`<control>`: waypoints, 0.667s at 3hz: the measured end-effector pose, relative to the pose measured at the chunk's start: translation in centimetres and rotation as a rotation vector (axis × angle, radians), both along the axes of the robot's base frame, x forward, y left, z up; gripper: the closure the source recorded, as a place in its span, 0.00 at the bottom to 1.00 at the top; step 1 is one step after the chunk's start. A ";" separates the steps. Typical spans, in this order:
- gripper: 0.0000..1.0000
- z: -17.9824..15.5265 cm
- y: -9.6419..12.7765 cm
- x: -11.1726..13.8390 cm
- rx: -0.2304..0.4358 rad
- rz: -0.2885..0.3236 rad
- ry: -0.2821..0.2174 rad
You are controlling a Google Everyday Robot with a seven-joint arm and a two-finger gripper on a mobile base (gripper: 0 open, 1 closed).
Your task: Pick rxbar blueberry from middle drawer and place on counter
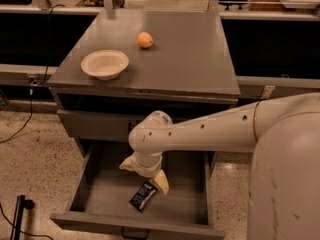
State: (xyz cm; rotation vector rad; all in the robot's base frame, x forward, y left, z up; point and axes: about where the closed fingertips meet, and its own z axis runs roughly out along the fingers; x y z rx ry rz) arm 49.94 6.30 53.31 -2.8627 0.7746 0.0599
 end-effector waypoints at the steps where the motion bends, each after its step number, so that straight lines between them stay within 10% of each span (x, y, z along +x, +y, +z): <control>1: 0.00 -1.8 -1.1 -0.4 -0.012 0.022 -0.076; 2: 0.00 -2.1 -1.2 -0.3 -0.015 0.031 -0.089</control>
Offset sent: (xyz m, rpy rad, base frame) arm -0.0033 -0.0101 -0.0166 -0.0120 -0.0707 0.0205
